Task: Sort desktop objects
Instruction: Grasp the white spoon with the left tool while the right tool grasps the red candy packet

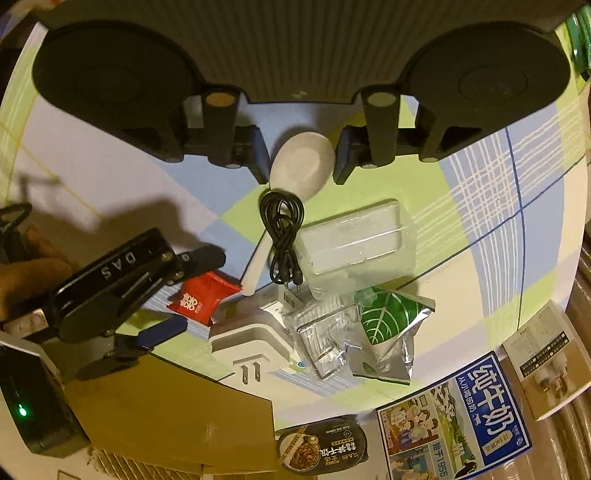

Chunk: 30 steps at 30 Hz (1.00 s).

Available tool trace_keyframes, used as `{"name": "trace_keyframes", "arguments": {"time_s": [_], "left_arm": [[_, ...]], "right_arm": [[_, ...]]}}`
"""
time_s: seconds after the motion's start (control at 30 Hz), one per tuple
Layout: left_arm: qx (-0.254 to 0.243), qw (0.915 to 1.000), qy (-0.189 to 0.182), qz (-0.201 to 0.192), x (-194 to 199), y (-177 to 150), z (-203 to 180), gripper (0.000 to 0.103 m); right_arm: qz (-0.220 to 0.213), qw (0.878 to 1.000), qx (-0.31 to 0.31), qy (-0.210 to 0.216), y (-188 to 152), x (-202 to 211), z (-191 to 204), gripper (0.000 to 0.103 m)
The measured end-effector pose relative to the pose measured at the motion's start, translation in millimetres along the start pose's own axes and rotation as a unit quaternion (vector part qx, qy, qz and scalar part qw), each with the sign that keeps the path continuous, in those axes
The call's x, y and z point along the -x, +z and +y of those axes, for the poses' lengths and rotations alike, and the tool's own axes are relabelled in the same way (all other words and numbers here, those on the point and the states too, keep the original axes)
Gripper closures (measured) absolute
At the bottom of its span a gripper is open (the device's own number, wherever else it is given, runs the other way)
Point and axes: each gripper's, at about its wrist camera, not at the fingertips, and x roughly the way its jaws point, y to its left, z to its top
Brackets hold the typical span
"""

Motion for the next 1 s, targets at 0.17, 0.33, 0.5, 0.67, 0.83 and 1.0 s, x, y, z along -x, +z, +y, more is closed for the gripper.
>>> {"name": "trace_keyframes", "arguments": {"time_s": [0.17,0.33,0.5,0.67,0.83,1.0], "left_arm": [[0.006,0.9999,0.003,0.01,2,2,-5,0.074],[0.038,0.9991,-0.004,0.018,7,11,-18,0.075],[0.085,0.996,-0.017,0.021,15,18,-42,0.093],[0.115,0.9927,-0.029,0.021,22,14,-74,0.093],[0.108,0.9941,-0.001,0.007,28,10,-98,0.087],[0.094,0.9946,0.045,-0.006,33,15,-112,0.058]], "right_arm": [[-0.003,1.0,0.009,-0.007,0,6,-1,0.045],[0.013,1.0,0.001,0.0,0,15,-8,0.064],[0.029,0.999,-0.015,0.0,-17,39,-18,0.065],[0.05,0.997,-0.055,-0.004,-40,72,-33,0.065],[0.056,0.995,-0.077,-0.008,-63,102,-46,0.064],[0.04,0.996,-0.079,-0.016,-77,115,-48,0.051]]}}
